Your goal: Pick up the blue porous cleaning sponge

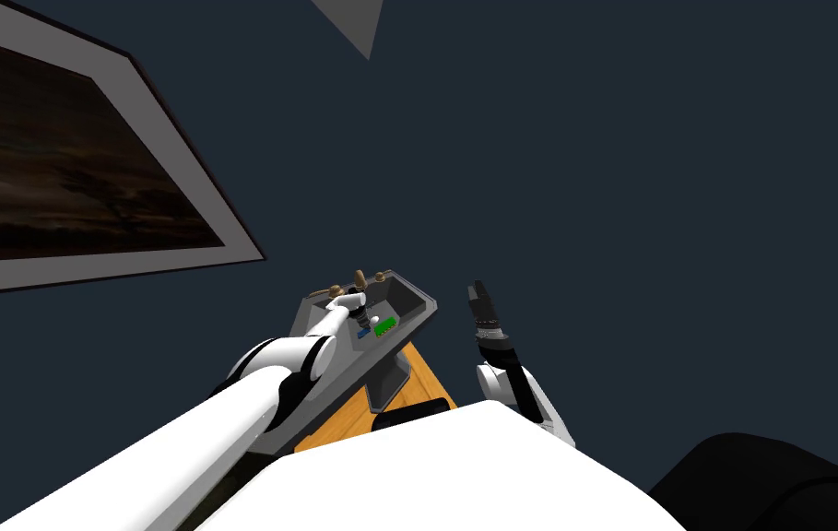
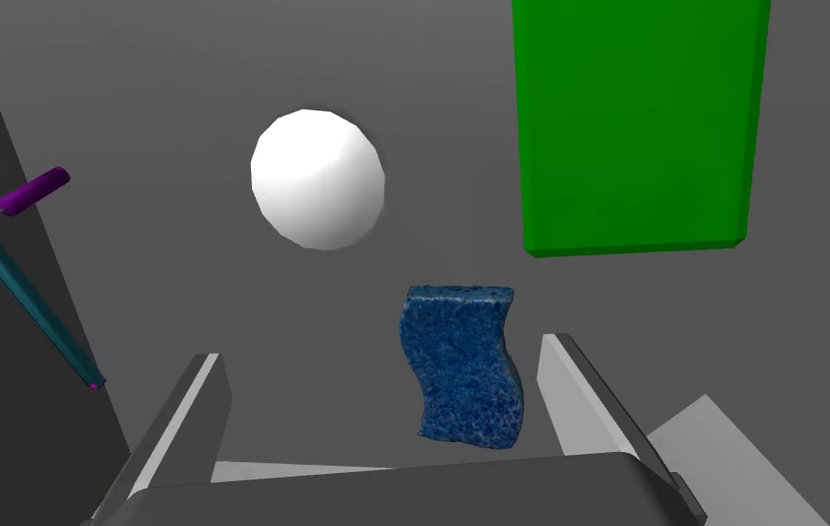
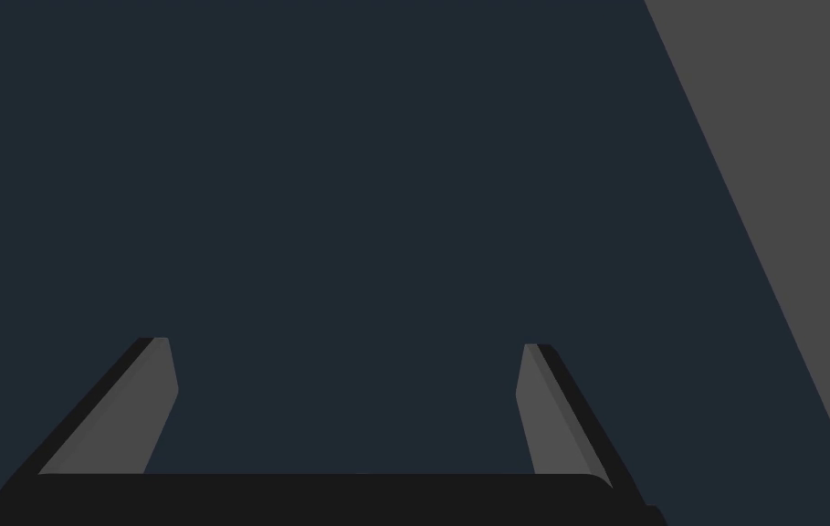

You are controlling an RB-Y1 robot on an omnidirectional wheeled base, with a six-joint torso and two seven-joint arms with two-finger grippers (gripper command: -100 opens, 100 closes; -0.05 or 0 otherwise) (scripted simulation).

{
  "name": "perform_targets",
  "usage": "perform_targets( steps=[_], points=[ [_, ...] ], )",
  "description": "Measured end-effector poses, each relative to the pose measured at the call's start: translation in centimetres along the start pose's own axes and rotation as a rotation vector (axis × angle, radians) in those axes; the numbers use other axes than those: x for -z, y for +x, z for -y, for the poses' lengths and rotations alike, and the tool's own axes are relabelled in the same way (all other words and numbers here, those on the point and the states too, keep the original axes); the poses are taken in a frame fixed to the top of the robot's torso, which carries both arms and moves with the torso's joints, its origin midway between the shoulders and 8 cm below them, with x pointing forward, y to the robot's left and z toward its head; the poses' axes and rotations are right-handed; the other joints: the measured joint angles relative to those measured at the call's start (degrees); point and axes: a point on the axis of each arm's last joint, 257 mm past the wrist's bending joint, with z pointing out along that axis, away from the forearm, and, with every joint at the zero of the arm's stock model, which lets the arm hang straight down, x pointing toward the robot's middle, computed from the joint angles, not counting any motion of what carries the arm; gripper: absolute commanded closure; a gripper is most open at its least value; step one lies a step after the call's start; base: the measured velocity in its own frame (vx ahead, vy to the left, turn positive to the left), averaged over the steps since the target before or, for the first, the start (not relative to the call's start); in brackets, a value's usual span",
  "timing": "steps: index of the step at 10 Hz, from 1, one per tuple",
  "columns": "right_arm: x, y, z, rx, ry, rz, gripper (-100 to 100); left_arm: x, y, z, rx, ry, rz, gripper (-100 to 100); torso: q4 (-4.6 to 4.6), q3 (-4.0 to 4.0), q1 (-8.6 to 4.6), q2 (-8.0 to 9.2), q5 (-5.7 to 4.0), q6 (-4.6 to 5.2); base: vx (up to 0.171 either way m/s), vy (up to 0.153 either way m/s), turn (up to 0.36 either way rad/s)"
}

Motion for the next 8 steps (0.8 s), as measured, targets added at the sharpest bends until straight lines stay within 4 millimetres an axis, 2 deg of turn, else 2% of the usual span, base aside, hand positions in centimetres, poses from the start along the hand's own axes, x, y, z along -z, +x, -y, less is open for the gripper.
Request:
perform_targets(
  steps=[4, 8],
  points=[
    [0.0, 0.0, 0.0, 0.000, 0.000, 0.000, 0, -0.9, -3.6, -2.7, 0.094, -0.107, 0.061, -100, -0.02, -0.06, 0.00, -0.10, 0.00, 0.00, 0.051, -0.031, 0.003],
    [0.0, 0.0, 0.0, 0.000, 0.000, 0.000, 0, -1.0, -5.2, -3.9, 0.143, -0.152, 0.090, -100, 0.02, 0.04, 0.10, 0.07, 0.02, 0.01, 0.023, -0.012, 0.002]
  ],
)
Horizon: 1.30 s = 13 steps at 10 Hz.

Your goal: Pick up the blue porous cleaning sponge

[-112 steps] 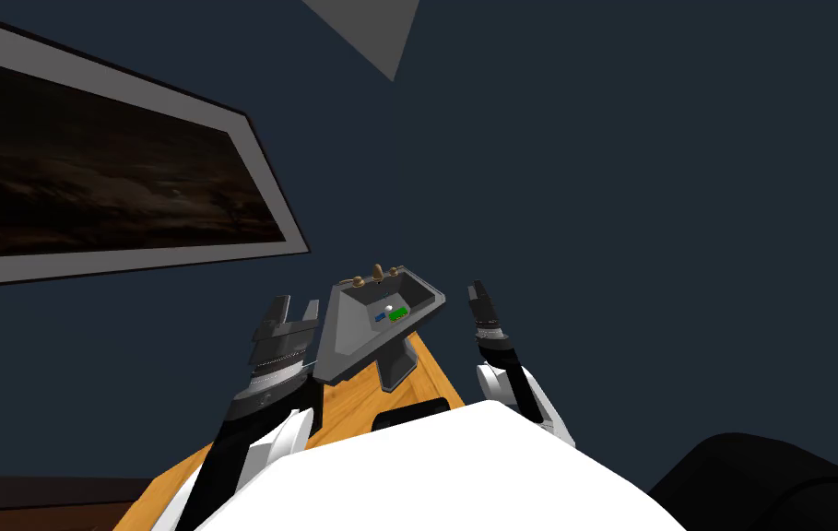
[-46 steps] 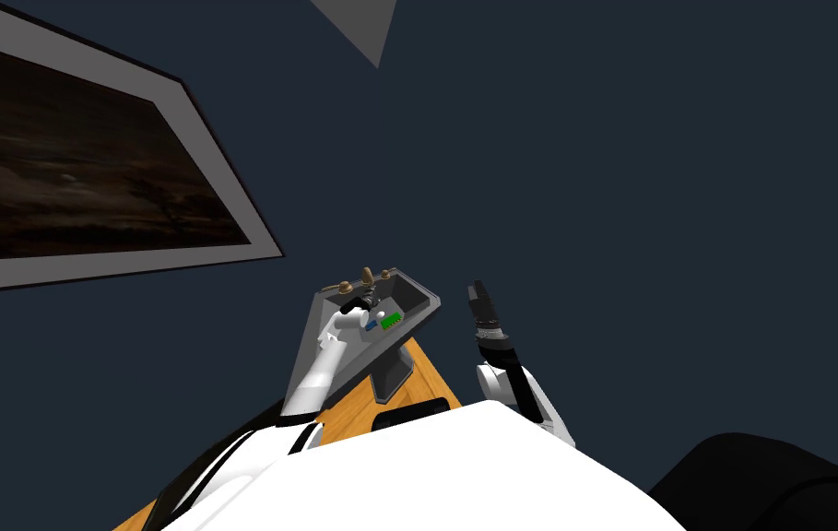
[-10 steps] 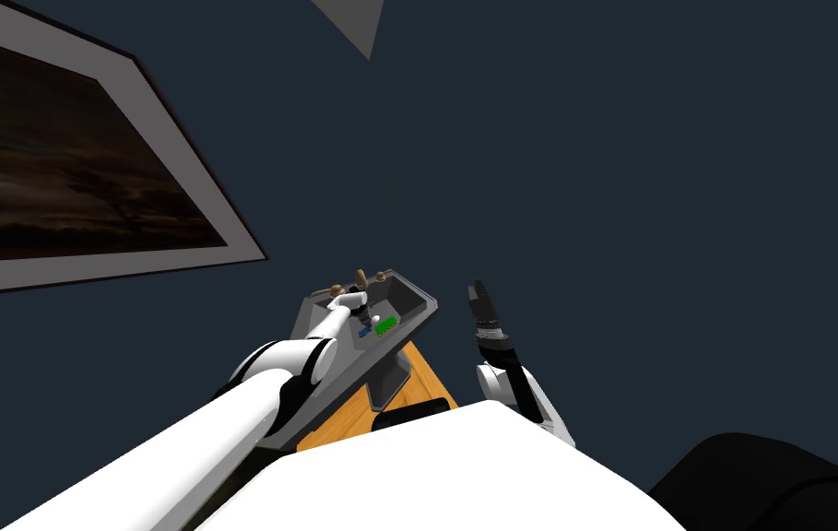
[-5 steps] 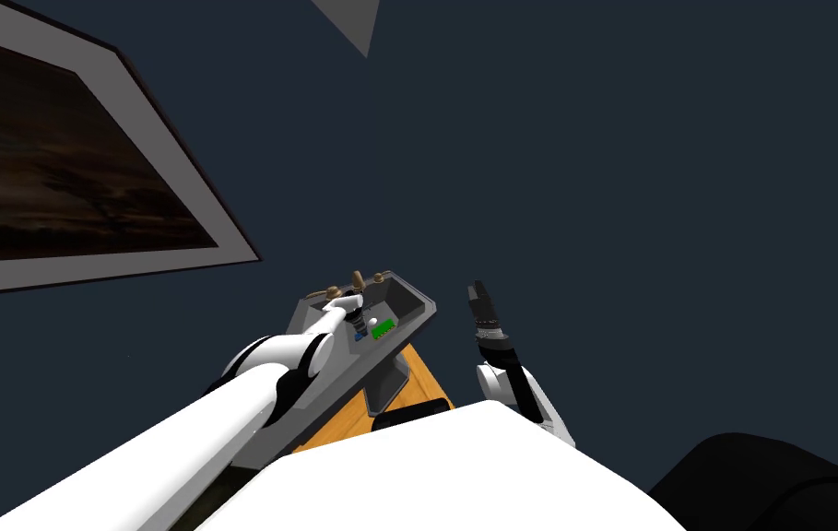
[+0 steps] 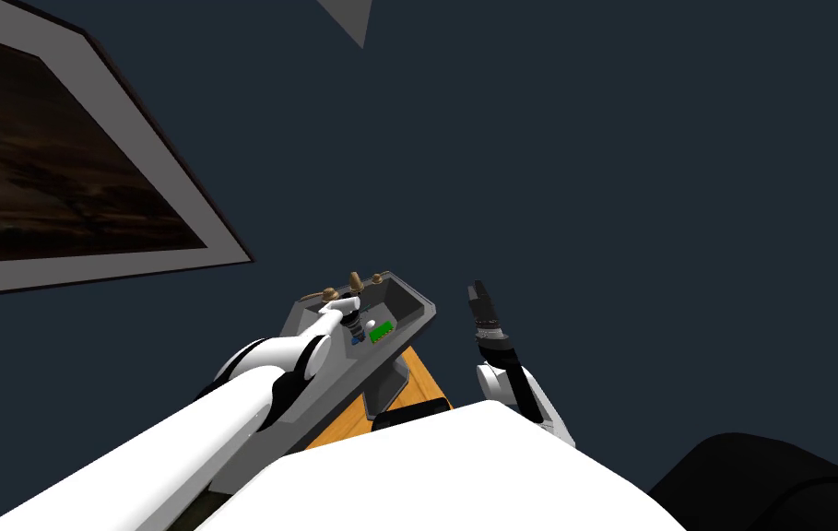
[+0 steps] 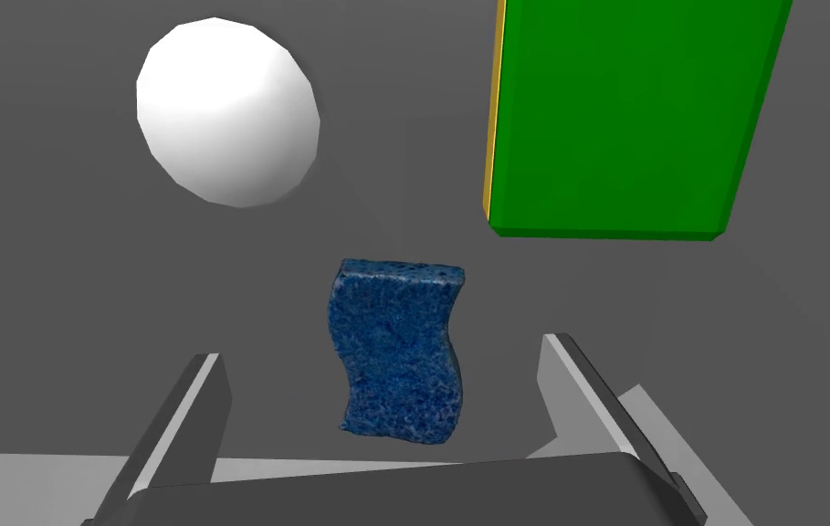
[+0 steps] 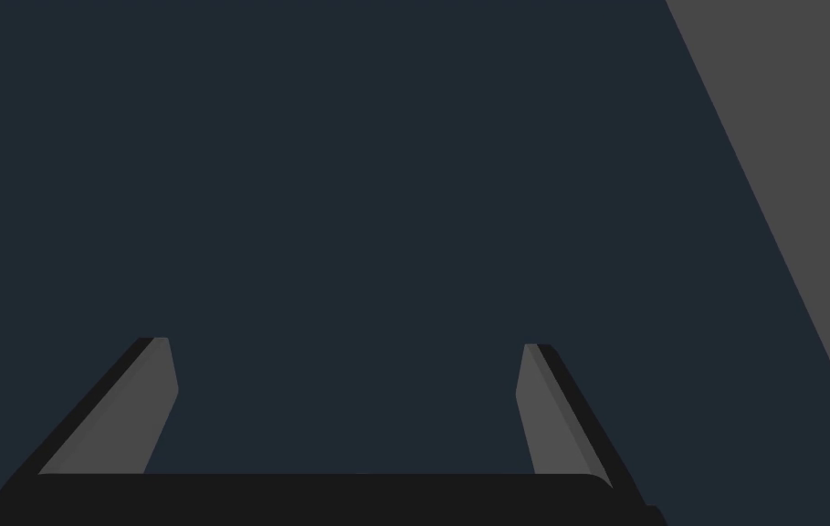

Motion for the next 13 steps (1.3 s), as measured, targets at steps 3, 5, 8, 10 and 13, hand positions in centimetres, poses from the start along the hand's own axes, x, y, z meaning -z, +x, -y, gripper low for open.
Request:
perform_targets(
  steps=[3, 5, 8, 10, 13],
  points=[
    [0.0, 0.0, 0.0, 0.000, 0.000, 0.000, 0, -0.2, -0.9, -0.4, 0.024, -0.019, 0.012, -100, 0.00, 0.01, 0.00, 0.02, 0.00, 0.00, 0.010, -0.005, 0.002],
    [0.0, 0.0, 0.0, 0.000, 0.000, 0.000, 0, -0.2, -0.8, -0.4, 0.024, -0.019, 0.012, -100, 0.02, 0.04, 0.02, 0.06, 0.01, 0.00, 0.015, 0.000, 0.003],
    [0.0, 0.0, 0.0, 0.000, 0.000, 0.000, 0, -1.6, -1.4, -1.1, 0.023, -0.021, 0.013, -100, 0.00, 0.01, 0.00, 0.02, 0.00, 0.00, 0.014, -0.008, 0.022],
    [0.0, 0.0, 0.0, 0.000, 0.001, 0.000, 0, -2.4, -1.8, -1.6, 0.021, -0.020, 0.012, -100, 0.01, 0.00, -0.01, -0.01, 0.01, -0.01, 0.003, -0.003, 0.010],
    [0.0, 0.0, 0.0, 0.000, 0.001, 0.000, 0, -2.5, -1.8, -1.6, 0.021, -0.020, 0.012, 100, 0.01, 0.01, 0.00, 0.01, 0.01, -0.01, 0.000, 0.000, 0.000]
  ],
)
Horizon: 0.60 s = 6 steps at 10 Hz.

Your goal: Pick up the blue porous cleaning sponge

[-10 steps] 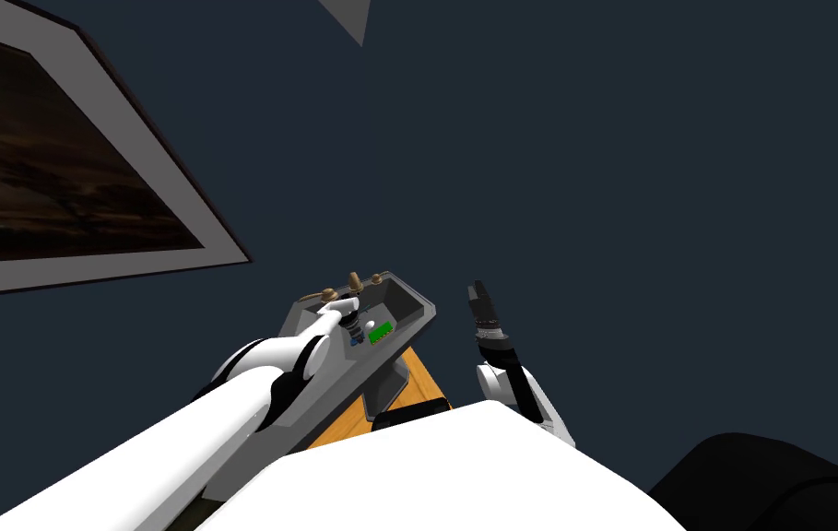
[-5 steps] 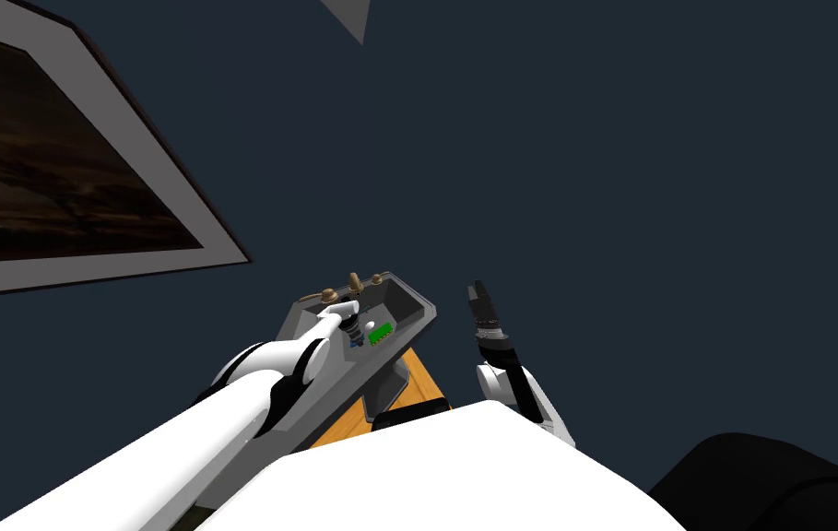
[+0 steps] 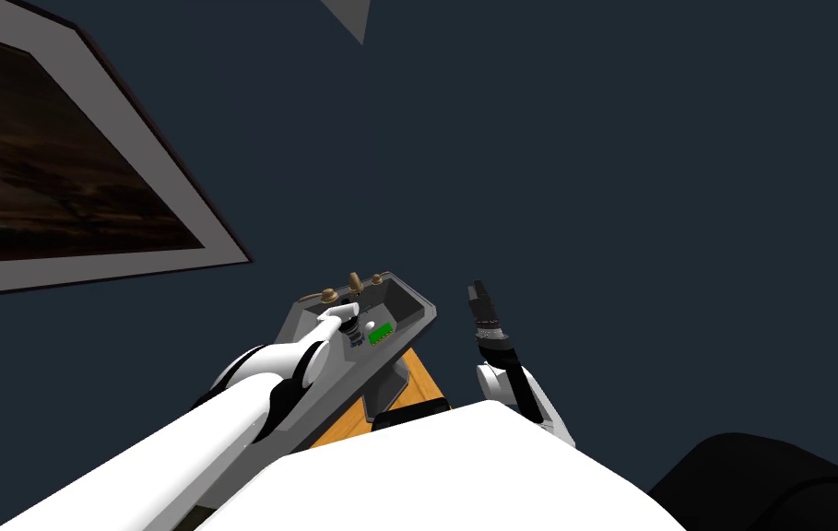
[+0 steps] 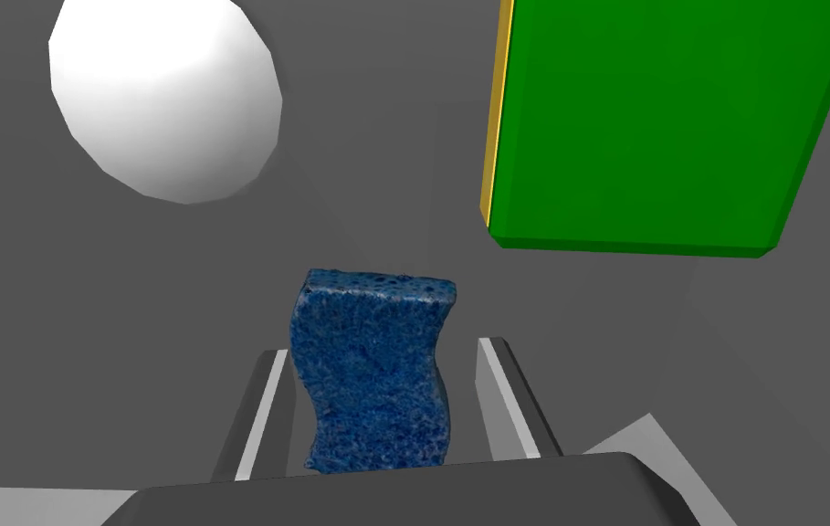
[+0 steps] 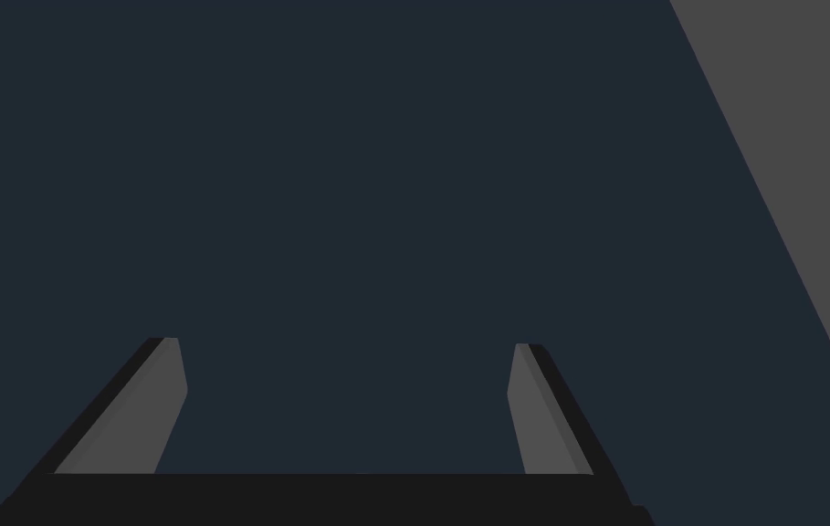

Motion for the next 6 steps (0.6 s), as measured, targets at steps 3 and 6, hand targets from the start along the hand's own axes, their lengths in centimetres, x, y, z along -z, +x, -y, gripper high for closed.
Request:
perform_targets(
  steps=[3, 6],
  points=[
    [0.00, 0.00, 0.00, 0.000, 0.000, 0.000, 0, 0.03, 0.03, 0.02, 0.001, 0.000, -0.001, 100, -0.03, -0.02, 0.02, -0.01, 0.01, 0.01, 0.000, 0.000, 0.000],
    [0.00, 0.00, 0.00, 0.000, 0.000, 0.000, 0, 0.75, 0.32, 0.41, 0.001, 0.002, -0.001, 100, 0.03, 0.01, 0.02, 0.00, -0.01, 0.06, -0.005, 0.007, -0.030]
  ],
)
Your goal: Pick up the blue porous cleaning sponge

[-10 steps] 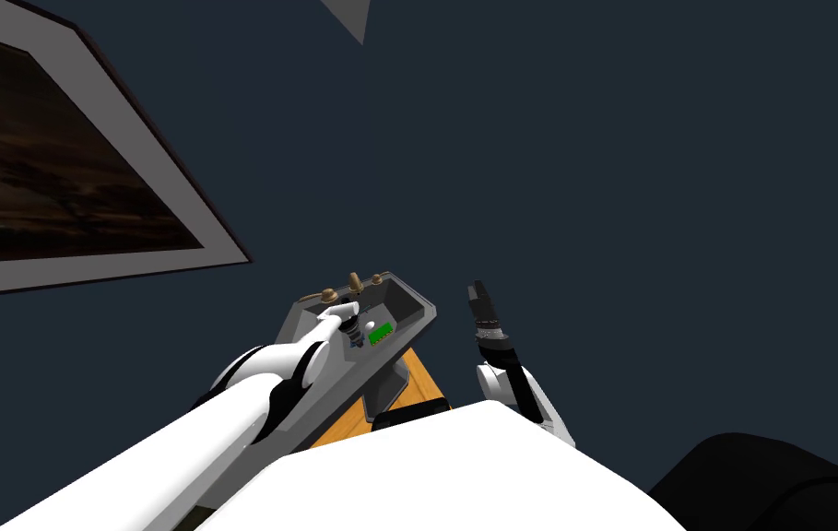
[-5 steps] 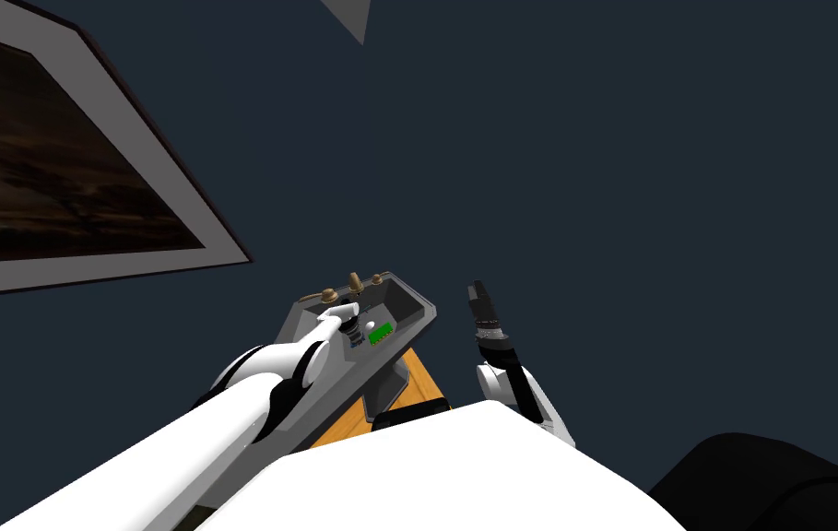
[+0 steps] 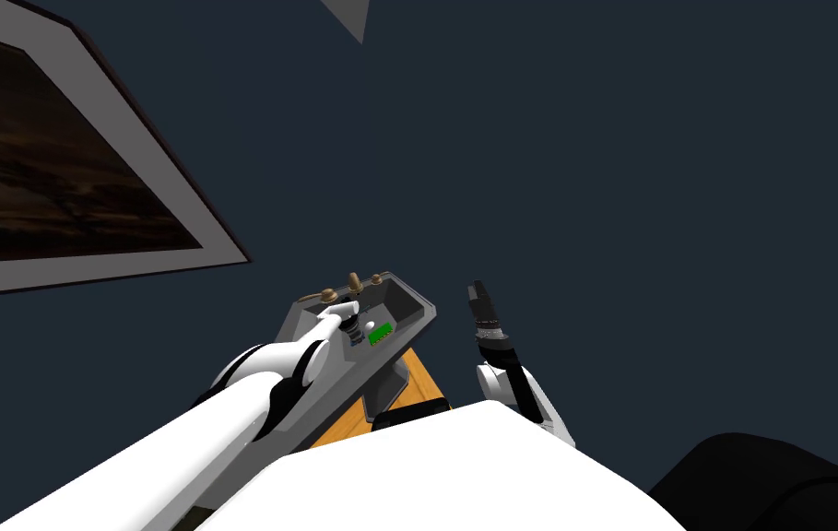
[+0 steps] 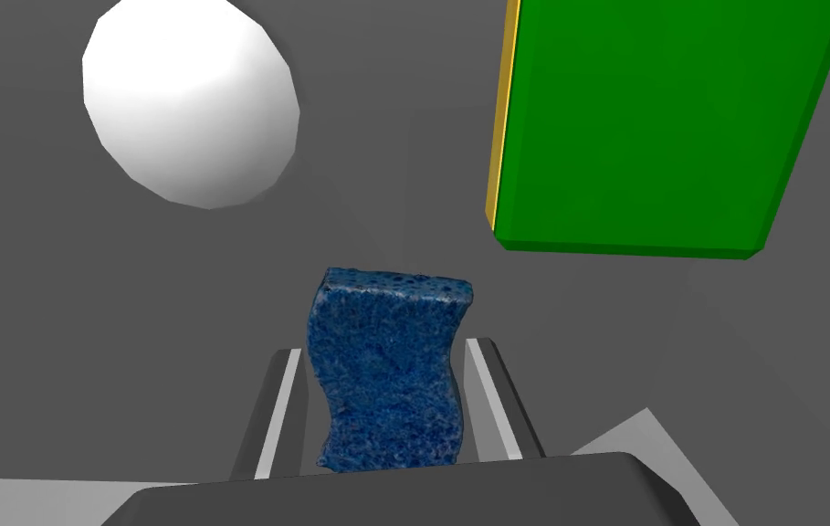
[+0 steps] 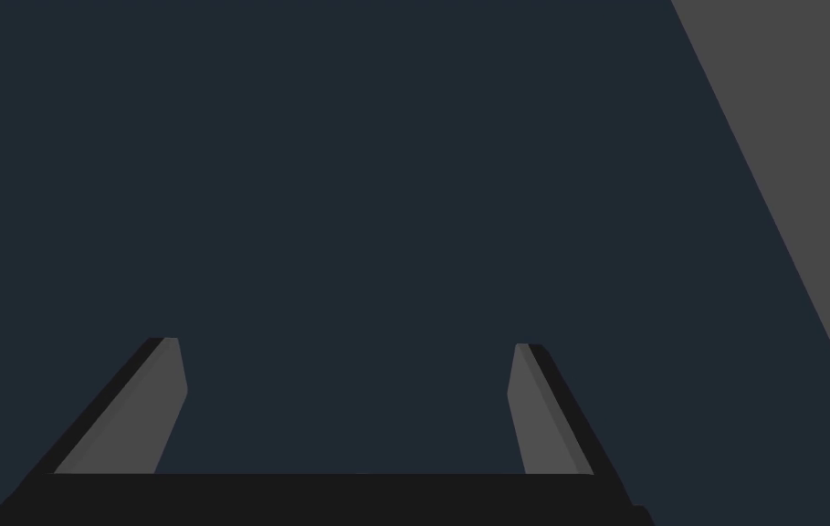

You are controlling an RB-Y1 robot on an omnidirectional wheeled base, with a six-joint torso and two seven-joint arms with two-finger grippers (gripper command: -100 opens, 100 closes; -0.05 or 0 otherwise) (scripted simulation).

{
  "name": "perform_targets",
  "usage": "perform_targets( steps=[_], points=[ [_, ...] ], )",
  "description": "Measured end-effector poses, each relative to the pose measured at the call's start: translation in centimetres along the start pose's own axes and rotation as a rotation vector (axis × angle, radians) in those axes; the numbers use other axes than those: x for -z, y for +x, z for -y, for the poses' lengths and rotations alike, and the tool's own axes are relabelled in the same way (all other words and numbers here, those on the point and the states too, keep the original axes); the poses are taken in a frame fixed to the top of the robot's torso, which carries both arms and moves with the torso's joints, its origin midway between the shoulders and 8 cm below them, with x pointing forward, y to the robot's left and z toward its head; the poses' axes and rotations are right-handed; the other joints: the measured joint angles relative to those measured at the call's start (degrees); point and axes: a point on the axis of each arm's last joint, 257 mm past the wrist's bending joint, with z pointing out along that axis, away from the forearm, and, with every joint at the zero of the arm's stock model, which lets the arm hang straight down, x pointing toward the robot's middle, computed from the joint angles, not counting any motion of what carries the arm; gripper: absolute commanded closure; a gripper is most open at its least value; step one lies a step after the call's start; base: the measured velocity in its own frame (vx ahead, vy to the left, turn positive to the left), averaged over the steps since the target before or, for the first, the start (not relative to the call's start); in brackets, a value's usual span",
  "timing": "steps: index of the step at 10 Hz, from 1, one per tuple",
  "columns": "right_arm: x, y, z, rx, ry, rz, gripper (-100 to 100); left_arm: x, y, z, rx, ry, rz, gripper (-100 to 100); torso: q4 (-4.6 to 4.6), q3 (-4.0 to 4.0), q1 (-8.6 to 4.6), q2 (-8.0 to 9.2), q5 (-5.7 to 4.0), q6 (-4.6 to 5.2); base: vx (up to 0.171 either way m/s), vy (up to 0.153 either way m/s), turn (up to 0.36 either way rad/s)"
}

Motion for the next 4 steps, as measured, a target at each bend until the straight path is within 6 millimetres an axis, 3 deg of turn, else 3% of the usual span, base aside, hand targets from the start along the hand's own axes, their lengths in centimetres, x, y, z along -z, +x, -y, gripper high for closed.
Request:
perform_targets(
  steps=[3, 4],
  points=[
    [0.00, 0.00, 0.00, 0.000, 0.000, 0.000, 0, 1.55, 0.61, 0.68, 0.001, -0.001, 0.000, 100, -0.03, 0.04, -0.01, 0.10, 0.01, -0.05, -0.021, 0.002, 0.000],
    [0.00, 0.00, 0.00, 0.000, 0.000, 0.000, 0, 1.56, 0.60, 0.69, 0.001, -0.001, 0.001, 0, -0.04, 0.01, -0.01, 0.06, 0.02, -0.05, 0.000, 0.000, 0.000]
  ],
)
